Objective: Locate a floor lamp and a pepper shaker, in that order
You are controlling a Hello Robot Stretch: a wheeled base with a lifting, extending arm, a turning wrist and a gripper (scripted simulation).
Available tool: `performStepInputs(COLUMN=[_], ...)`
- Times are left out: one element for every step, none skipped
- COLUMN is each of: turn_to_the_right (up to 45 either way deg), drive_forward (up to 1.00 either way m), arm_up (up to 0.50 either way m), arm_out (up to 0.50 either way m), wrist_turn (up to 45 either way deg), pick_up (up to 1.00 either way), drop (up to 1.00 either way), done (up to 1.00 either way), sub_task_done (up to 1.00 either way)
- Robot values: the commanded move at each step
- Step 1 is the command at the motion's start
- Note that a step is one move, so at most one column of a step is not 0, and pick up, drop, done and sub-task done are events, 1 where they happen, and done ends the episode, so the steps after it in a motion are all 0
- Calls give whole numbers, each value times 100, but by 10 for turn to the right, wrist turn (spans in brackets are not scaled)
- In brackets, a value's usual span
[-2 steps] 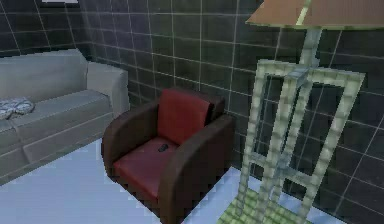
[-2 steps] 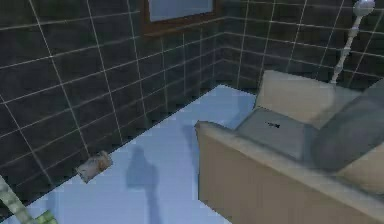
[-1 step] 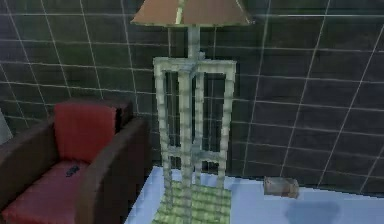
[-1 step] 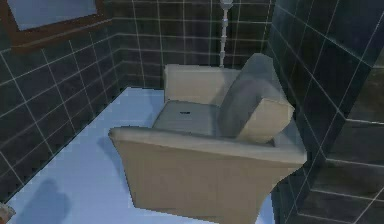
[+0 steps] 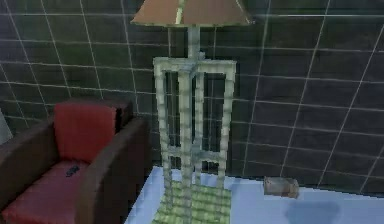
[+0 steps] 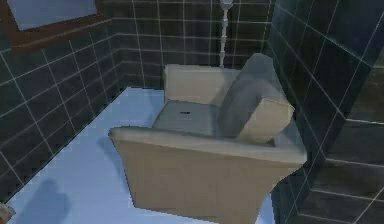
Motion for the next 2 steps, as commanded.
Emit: performStepInputs(turn_to_the_right=[-450,-450], drive_forward=[0,0], arm_up=[0,0], arm_out=[0,0], wrist_turn=[0,0], pick_up=[0,0], drop=[0,0], done=[0,0], sub_task_done=[0,0])
